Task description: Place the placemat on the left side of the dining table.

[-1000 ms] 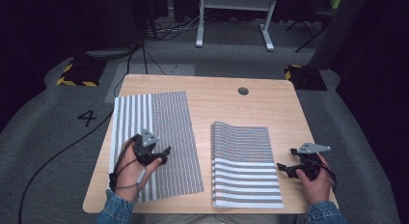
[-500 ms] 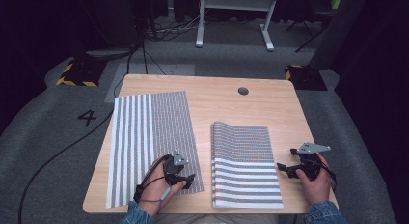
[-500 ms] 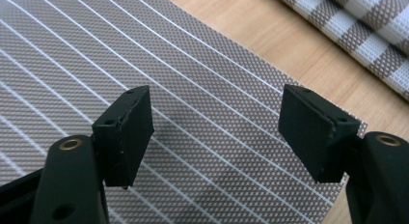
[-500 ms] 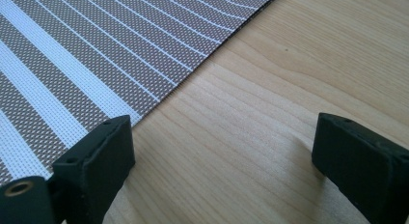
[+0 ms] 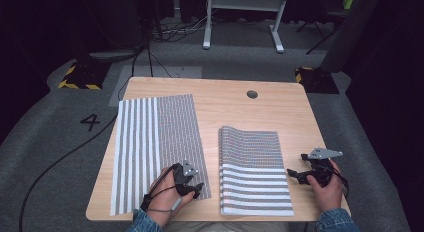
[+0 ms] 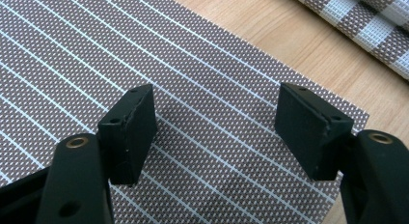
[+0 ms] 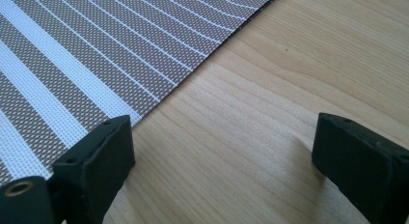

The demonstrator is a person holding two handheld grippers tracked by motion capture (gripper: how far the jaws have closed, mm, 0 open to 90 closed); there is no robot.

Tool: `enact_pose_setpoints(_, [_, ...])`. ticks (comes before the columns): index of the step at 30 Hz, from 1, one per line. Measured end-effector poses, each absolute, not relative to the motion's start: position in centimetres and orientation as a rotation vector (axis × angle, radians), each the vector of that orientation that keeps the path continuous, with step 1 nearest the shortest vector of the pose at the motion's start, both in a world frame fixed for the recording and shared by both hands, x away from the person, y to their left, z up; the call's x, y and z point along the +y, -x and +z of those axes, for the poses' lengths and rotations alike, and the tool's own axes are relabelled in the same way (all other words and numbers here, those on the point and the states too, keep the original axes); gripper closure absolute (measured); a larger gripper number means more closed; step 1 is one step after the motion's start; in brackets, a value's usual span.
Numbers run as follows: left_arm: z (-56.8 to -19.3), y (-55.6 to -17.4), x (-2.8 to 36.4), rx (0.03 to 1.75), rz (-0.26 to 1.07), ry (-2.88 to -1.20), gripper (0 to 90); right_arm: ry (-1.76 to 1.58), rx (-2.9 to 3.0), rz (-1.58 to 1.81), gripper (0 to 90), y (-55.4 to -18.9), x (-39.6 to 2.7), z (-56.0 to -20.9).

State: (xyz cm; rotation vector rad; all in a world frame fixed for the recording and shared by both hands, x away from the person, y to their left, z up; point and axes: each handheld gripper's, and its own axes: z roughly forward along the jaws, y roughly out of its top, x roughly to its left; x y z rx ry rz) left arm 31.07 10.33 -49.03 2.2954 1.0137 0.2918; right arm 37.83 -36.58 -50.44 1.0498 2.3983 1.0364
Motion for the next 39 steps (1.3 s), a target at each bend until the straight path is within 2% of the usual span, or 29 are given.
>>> enact_pose_setpoints(2, [-49.0,-31.2,10.7,1.014,0.318,-2.281,37.9,-1.051,2.399,1.037,7.9,-37.8,-36.6,-50.4])
enact_pose_setpoints(5, [-49.0,-31.5,11.6,0.99,0.3,-2.278,52.1,-1.051,2.399,1.038,7.9,-37.8,-36.6,-50.5])
enact_pose_setpoints(8, [-49.1,-31.5,11.9,0.946,0.298,-2.278,58.2,-1.05,2.399,1.037,7.9,-37.8,-36.6,-50.4])
enact_pose_setpoints(11, [-48.5,-31.5,12.1,0.886,0.359,-2.373,72.7,-1.051,2.399,1.038,7.9,-37.8,-36.6,-50.5])
enact_pose_setpoints(12, [-48.4,-31.5,12.3,0.866,0.343,-2.384,74.3,-1.05,2.397,1.037,7.9,-37.8,-36.6,-50.4])
enact_pose_setpoints(15, [-48.1,-31.6,12.9,0.848,0.309,-2.404,73.2,-1.05,2.398,1.038,7.9,-37.8,-36.6,-50.4])
enact_pose_setpoints(20, [-47.5,-31.2,14.1,0.848,0.29,-2.459,64.1,-1.057,2.393,1.043,7.9,-37.9,-36.5,-50.4])
enact_pose_setpoints(23, [-47.3,-31.0,14.6,0.868,0.215,-2.51,51.3,-1.057,2.393,1.044,7.9,-37.9,-36.5,-50.4])
enact_pose_setpoints(25, [-47.0,-30.6,14.9,0.959,0.187,-2.477,45.9,-1.057,2.393,1.044,7.9,-37.9,-36.5,-50.4])
enact_pose_setpoints(28, [-46.6,-30.8,15.3,1.016,0.213,-2.378,31.2,-1.058,2.393,1.044,7.9,-37.9,-36.5,-50.4])
enact_pose_setpoints(31, [-46.8,-31.6,16.2,1.141,0.303,-2.306,25.5,-1.057,2.393,1.044,7.9,-37.9,-36.5,-50.4])
enact_pose_setpoints(35, [-48.1,-32.6,17.4,1.241,0.395,-2.304,27.6,-1.058,2.393,1.044,7.9,-37.9,-36.5,-50.4])
enact_pose_setpoints(39, [-48.3,-32.9,18.1,1.238,0.333,-2.299,30.3,-1.057,2.393,1.044,7.9,-37.9,-36.5,-50.4])
